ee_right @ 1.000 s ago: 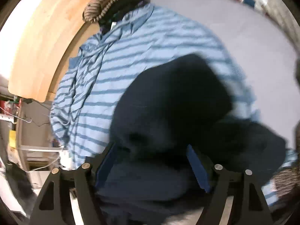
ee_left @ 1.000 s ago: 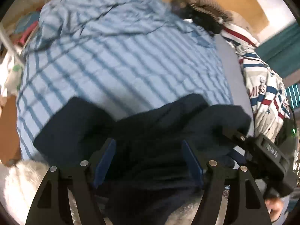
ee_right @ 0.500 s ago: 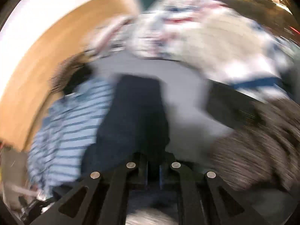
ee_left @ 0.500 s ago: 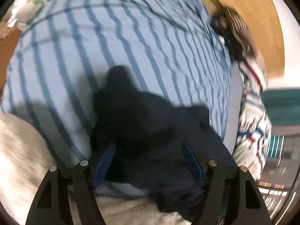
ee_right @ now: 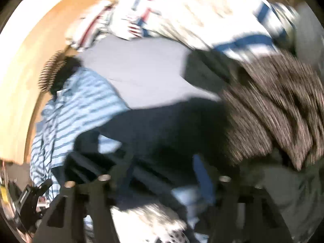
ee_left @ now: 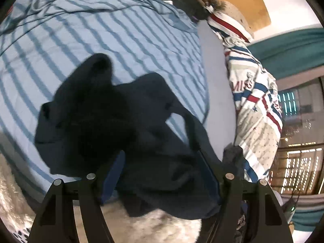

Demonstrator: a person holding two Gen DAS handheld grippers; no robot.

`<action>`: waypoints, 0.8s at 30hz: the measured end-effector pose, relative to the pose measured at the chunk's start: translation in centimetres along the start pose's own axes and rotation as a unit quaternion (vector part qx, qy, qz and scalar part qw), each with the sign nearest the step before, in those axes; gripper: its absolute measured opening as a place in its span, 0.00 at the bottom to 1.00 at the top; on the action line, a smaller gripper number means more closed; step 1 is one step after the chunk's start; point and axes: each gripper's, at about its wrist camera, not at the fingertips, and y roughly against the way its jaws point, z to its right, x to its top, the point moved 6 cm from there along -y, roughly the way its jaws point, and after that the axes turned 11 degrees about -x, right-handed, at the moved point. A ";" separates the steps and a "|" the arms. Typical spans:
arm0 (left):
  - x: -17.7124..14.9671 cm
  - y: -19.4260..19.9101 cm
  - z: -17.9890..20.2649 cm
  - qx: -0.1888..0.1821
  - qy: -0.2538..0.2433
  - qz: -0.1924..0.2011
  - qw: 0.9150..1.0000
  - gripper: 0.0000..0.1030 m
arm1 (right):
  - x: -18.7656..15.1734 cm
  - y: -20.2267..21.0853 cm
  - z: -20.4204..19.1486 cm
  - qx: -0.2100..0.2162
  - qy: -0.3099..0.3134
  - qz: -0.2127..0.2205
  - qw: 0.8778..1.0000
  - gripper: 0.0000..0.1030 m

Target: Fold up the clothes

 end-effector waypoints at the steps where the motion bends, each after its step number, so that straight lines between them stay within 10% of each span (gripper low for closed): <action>1: 0.0 -0.4 0.4 -0.010 -0.001 -0.005 1.000 0.71 | 0.4 0.1 -1.4 0.013 0.022 0.004 1.000 0.74; 7: -1.8 -1.5 2.4 -0.058 -0.031 -0.036 0.997 0.71 | -2.0 -3.6 -9.0 0.060 0.163 -0.053 0.983 0.71; 8: -2.0 -1.5 2.2 -0.047 -0.037 -0.038 0.997 0.71 | -2.5 -4.3 -9.3 0.058 0.166 -0.055 0.983 0.34; 10: -2.1 -1.6 1.8 -0.028 -0.043 -0.043 0.998 0.71 | -3.1 -5.4 -9.7 0.057 0.165 -0.057 0.983 0.05; 18: 0.5 3.1 -0.6 -0.067 0.060 0.046 0.995 0.71 | 5.5 7.9 -13.3 0.124 0.125 0.116 0.977 0.04; 24: 0.9 6.5 -2.6 -0.102 0.216 0.105 0.965 0.71 | 10.4 21.4 -12.0 0.110 0.081 0.273 0.952 0.04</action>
